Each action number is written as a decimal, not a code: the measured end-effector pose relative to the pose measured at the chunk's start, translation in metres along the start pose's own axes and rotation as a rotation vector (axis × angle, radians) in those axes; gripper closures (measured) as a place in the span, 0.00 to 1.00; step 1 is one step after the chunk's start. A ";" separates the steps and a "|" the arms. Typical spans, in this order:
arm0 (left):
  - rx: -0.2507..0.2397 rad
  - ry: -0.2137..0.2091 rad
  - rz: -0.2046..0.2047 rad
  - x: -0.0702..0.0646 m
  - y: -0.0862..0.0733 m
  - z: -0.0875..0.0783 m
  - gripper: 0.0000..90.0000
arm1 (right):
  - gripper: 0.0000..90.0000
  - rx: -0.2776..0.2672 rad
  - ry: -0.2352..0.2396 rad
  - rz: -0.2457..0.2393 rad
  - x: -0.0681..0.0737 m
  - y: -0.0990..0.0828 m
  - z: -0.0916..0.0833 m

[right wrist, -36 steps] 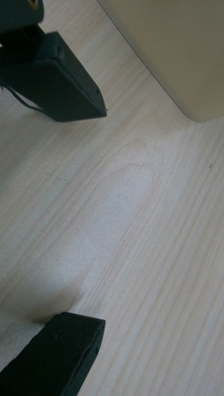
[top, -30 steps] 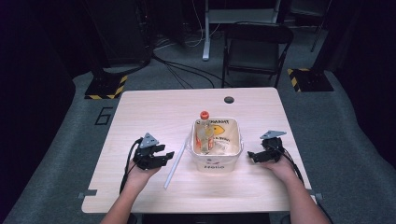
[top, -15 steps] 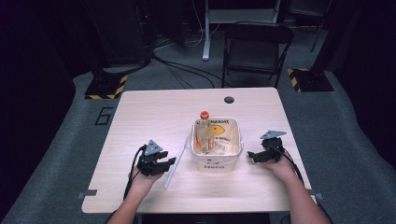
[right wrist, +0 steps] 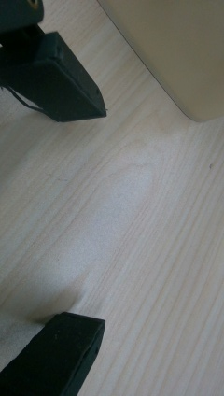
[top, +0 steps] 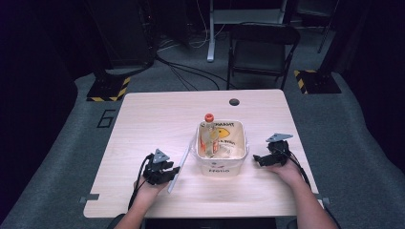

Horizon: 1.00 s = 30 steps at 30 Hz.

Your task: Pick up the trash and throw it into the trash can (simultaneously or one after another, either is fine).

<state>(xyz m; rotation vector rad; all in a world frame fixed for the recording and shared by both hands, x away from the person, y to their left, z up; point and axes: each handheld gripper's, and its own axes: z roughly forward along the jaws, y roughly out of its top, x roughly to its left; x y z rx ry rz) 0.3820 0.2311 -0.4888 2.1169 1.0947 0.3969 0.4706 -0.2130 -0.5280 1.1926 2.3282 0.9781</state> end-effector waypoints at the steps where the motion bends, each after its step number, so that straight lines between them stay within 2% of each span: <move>1: 0.006 0.000 -0.003 0.000 0.000 0.001 0.69 | 0.01 0.000 0.000 0.000 0.000 0.000 0.000; 5: 0.032 0.011 0.011 -0.001 -0.001 0.005 0.71 | 0.01 0.000 0.000 0.000 0.000 0.000 0.000; 6: 0.033 0.016 -0.001 -0.002 -0.001 0.007 0.71 | 0.01 0.000 0.001 0.000 0.000 0.000 0.000; 14: 0.043 0.024 -0.010 -0.003 -0.002 0.012 0.76 | 0.01 0.000 0.001 -0.001 0.000 0.000 0.000; 19: 0.065 0.021 -0.003 -0.005 -0.001 0.018 0.78 | 0.01 0.000 0.000 0.000 0.000 0.000 0.000; 22: 0.085 0.025 0.021 -0.005 -0.001 0.020 0.80 | 0.01 0.000 0.001 -0.001 0.000 0.000 0.000; 30: 0.109 0.072 0.027 -0.005 0.001 0.030 0.87 | 0.01 0.000 0.001 -0.001 0.000 0.000 0.000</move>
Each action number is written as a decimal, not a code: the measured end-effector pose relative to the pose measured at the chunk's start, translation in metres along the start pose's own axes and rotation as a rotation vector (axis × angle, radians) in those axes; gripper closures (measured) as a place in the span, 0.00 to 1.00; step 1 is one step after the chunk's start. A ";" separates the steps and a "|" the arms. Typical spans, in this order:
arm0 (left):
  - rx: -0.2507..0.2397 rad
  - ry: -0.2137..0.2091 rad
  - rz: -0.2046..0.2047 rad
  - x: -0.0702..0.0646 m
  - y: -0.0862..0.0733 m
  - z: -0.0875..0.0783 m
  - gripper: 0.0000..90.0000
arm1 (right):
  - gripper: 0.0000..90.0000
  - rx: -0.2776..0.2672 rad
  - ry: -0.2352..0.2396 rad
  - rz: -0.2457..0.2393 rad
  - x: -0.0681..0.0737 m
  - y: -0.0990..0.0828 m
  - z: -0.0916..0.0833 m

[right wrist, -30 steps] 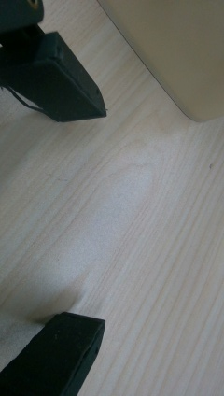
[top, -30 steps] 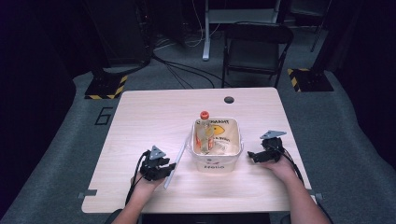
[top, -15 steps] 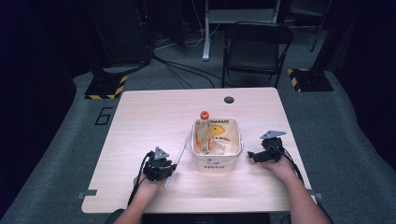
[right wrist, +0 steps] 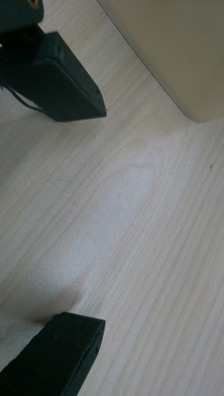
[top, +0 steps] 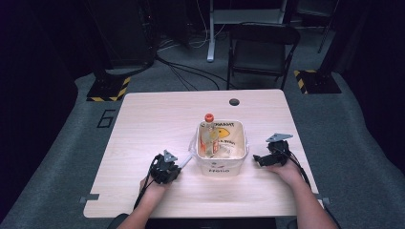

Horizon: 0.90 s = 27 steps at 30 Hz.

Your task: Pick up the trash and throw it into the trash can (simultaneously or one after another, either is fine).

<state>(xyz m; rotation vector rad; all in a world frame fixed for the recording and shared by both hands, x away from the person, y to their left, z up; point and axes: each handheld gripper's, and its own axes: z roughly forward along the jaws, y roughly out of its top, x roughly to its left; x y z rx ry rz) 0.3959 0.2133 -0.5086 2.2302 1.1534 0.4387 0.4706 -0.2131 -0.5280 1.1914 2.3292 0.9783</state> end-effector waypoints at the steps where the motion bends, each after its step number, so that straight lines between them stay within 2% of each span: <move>1: -0.003 0.010 -0.005 0.000 0.001 0.001 0.87 | 0.01 0.000 0.000 0.000 0.000 0.000 0.000; 4: -0.001 0.040 -0.005 0.003 0.002 0.002 0.88 | 0.01 0.000 0.000 0.000 0.000 0.000 0.000; 14: -0.001 0.069 -0.068 0.022 0.000 0.001 0.88 | 0.00 0.001 0.003 0.001 0.000 0.000 0.000; 17: -0.006 0.072 -0.112 0.030 0.000 -0.001 0.88 | 0.00 0.001 0.003 0.001 0.000 0.000 0.000; 20: -0.017 0.069 -0.170 0.045 -0.003 -0.005 0.88 | 0.00 0.001 0.004 0.000 0.000 0.000 0.000; 27: -0.079 0.057 -0.258 0.067 -0.007 -0.016 0.88 | 0.00 0.002 0.005 0.002 0.000 0.000 0.000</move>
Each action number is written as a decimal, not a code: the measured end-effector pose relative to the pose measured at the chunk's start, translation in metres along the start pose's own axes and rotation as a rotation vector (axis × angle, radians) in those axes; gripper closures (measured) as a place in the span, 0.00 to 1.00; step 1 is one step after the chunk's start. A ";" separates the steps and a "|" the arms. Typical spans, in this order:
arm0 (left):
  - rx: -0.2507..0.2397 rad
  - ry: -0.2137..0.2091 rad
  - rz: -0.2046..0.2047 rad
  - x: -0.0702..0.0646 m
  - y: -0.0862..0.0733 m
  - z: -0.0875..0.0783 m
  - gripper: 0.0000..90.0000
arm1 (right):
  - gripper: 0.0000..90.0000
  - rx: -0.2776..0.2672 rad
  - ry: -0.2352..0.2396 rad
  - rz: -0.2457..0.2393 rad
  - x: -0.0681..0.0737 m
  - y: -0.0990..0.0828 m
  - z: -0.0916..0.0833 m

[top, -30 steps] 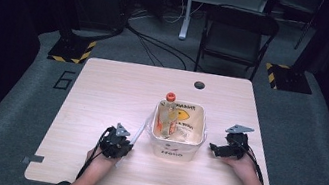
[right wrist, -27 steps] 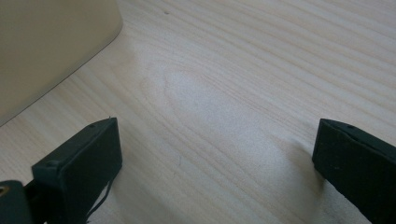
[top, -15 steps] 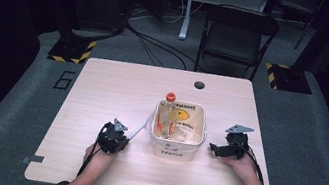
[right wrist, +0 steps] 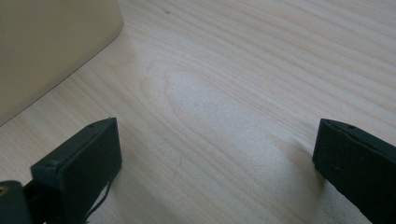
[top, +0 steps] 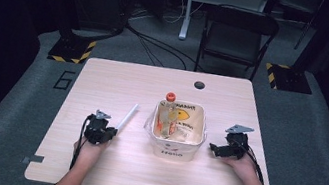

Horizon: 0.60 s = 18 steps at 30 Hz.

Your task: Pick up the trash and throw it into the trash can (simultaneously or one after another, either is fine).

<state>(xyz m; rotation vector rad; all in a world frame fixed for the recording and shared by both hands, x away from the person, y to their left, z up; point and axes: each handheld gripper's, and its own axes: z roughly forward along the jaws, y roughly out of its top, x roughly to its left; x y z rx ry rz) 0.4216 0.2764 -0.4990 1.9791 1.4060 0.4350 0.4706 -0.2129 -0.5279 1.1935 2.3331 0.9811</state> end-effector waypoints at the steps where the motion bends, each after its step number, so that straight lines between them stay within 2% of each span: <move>1: -0.003 -0.004 -0.006 0.003 0.001 -0.003 0.88 | 0.00 0.000 0.000 -0.001 0.000 0.000 0.000; 8: -0.014 -0.042 -0.032 0.009 0.004 -0.010 0.88 | 0.00 0.000 0.001 -0.001 0.000 0.000 0.000; 12: -0.012 -0.061 -0.025 0.010 0.008 -0.017 0.88 | 0.00 0.000 0.001 -0.002 0.000 0.000 0.000; 18: -0.011 -0.063 0.013 0.011 0.014 -0.030 0.88 | 0.00 0.000 0.001 -0.002 0.000 0.000 0.000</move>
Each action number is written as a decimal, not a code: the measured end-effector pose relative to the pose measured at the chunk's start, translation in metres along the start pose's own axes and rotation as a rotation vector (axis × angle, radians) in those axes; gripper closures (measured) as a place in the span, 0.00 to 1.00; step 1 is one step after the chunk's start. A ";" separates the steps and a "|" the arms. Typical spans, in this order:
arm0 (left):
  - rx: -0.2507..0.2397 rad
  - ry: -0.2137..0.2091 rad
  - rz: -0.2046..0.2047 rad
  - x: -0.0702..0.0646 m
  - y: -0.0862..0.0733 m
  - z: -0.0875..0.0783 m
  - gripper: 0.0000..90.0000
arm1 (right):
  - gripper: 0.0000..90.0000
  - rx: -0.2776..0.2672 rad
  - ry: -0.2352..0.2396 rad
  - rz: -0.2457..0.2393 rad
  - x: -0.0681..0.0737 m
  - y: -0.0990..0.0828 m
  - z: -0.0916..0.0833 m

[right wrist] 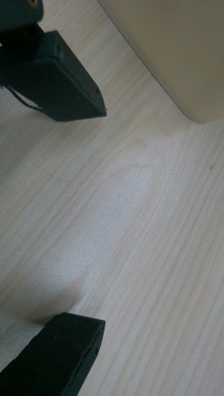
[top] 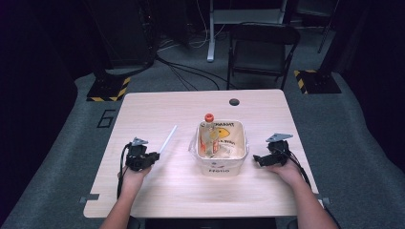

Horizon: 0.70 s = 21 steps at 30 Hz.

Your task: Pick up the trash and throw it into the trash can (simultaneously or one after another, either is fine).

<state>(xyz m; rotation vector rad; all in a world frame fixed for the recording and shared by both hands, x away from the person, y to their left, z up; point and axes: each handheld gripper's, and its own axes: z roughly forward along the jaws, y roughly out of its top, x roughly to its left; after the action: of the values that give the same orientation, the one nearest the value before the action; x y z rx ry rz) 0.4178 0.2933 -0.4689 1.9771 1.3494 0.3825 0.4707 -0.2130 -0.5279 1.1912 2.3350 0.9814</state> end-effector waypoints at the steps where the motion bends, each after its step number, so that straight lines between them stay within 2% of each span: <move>1: -0.001 0.002 0.005 0.000 0.002 -0.003 0.88 | 0.00 0.000 0.000 -0.001 0.000 0.000 0.000; 5: -0.016 -0.001 0.027 -0.002 0.010 -0.017 0.88 | 0.00 0.000 0.000 -0.001 0.000 0.000 0.000; 12: -0.036 -0.016 0.089 -0.011 0.023 -0.044 0.88 | 0.00 0.000 0.000 0.000 0.000 0.000 0.000; 21: -0.048 -0.045 0.140 -0.023 0.033 -0.062 0.88 | 0.00 0.000 0.000 0.000 0.000 0.000 0.000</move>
<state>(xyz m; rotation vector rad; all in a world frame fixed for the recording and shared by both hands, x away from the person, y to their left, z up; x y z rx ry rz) 0.3940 0.2891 -0.3987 2.0340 1.1665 0.4290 0.4706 -0.2130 -0.5279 1.1913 2.3348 0.9813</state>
